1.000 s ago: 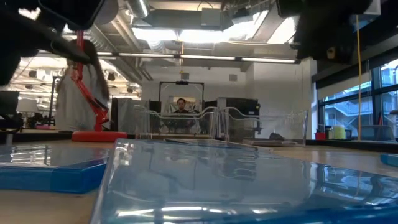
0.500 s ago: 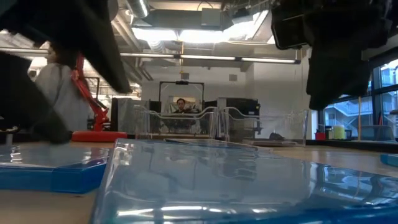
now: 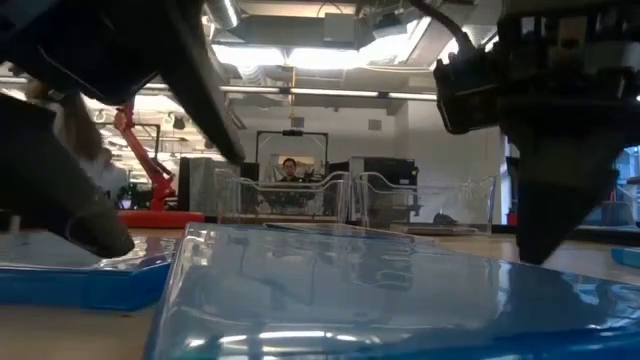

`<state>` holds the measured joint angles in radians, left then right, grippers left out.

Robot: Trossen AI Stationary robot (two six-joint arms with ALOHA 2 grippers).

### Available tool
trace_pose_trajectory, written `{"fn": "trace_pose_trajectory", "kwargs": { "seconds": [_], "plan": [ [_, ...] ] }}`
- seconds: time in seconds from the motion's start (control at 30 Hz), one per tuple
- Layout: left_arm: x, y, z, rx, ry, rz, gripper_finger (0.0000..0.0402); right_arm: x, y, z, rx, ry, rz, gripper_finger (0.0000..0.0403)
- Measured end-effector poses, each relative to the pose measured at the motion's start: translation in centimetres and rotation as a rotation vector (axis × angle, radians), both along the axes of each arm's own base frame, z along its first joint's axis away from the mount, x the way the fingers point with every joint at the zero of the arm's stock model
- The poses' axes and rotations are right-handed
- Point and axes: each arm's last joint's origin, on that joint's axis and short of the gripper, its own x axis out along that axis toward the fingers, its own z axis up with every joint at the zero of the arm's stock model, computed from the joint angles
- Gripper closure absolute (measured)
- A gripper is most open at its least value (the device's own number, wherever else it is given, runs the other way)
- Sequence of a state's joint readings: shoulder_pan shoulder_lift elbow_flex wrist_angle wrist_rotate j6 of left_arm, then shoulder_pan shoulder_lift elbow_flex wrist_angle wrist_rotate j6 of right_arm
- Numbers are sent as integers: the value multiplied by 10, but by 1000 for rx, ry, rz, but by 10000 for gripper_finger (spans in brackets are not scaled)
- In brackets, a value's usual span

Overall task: Pick & place jewel cases by type
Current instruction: Put the center blue cd case into the left transparent bin

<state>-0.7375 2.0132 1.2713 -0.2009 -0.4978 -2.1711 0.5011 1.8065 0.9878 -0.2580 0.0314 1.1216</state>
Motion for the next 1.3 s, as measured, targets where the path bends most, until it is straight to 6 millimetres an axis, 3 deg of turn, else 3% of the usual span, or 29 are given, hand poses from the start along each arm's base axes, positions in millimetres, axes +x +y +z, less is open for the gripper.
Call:
{"fn": "trace_pose_trajectory", "kwargs": {
  "seconds": [0.37, 0.5, 0.73, 1.3],
  "plan": [
    [6, 6, -1, -8, 17, -14, 208, 2, 1, -2, 8, -15, 3, 290],
    [10, 6, -14, -25, 48, -25, 208, 3, 1, -1, 10, -20, 3, 290],
    [22, 0, -29, -74, -47, 5, 208, 5, 2, 0, 23, -48, 4, 290],
    [25, 5, -31, 70, -112, 36, 208, 10, 6, 0, 58, -90, 13, 290]
  ]
}}
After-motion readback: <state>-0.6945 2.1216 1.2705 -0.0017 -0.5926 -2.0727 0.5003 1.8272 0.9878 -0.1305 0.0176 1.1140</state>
